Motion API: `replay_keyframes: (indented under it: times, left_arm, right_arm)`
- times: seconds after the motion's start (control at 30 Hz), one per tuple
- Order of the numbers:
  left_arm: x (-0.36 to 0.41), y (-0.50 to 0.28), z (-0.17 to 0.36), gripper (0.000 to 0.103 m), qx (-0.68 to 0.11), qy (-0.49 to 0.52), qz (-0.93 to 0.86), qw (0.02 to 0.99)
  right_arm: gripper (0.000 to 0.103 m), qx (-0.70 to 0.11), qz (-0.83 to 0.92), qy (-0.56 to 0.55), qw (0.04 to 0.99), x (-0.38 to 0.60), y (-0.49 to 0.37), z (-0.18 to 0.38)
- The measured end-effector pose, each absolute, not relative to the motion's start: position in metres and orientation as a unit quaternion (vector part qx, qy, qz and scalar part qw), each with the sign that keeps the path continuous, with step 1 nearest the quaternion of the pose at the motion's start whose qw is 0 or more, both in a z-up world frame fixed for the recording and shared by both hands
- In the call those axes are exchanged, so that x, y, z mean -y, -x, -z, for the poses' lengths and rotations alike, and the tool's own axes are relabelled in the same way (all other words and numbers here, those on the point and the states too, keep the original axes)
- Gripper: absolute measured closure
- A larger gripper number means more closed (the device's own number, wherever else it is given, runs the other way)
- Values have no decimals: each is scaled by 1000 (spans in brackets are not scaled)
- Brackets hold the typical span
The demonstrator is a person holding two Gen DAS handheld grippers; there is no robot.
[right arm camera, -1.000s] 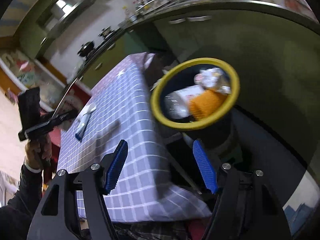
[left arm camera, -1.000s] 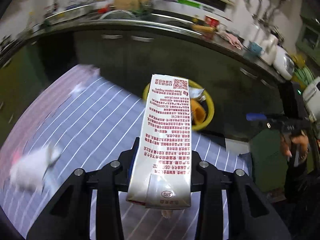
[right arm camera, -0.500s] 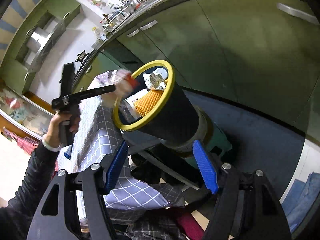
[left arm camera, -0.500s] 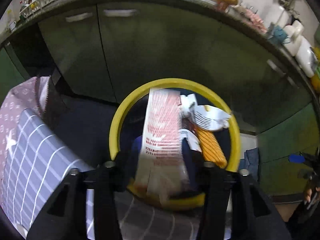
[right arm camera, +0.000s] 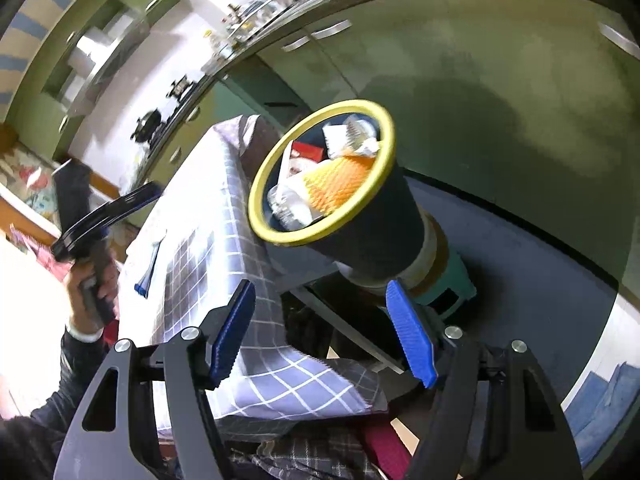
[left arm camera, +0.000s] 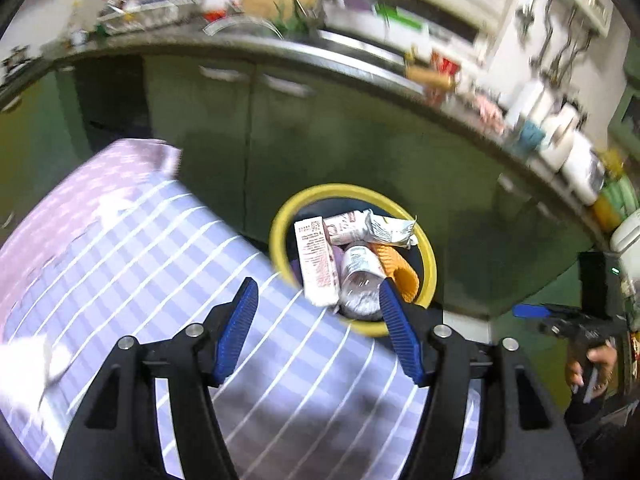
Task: Collect trash
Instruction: 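Carry the milk carton over the bin and open the left gripper, then grasp the toothpaste tube with the right gripper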
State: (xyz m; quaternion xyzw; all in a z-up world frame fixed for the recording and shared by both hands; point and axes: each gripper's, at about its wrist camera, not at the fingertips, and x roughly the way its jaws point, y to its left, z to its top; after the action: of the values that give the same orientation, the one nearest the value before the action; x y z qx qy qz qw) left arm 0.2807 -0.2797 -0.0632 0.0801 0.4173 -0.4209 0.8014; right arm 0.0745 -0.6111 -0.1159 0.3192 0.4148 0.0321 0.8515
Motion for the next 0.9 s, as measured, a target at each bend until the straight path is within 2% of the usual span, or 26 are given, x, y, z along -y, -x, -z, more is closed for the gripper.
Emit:
replay_keyframes:
  times: [0.1, 0.17, 0.23, 0.33, 0.5, 0.7, 0.83, 0.9]
  left_arm:
    - [221, -265, 49, 35, -384, -56, 394, 833]
    - [174, -257, 40, 28, -351, -35, 365, 861]
    - [125, -250, 33, 16, -312, -5, 324, 893]
    - [63, -247, 31, 12, -272, 33, 270, 923]
    - [-8, -254, 42, 11, -255, 89, 187, 945]
    - [-50, -268, 63, 11, -270, 146, 114, 945]
    - [-61, -276, 65, 11, -269, 150, 104, 946]
    - [-65, -276, 66, 11, -268, 155, 105, 945]
  right_arm:
    - [32, -432, -50, -287, 853, 585, -91, 107]
    - [32, -442, -73, -262, 855, 559, -105, 98]
    - [32, -451, -102, -231, 856, 525, -126, 89]
    - [32, -456, -144, -190, 858, 473, -157, 75]
    - [31, -469, -219, -106, 849, 359, -219, 57]
    - [32, -502, -270, -44, 821, 238, -291, 60]
    - [41, -546, -247, 8, 801, 189, -321, 84]
    - [41, -566, -229, 22, 791, 182, -332, 98]
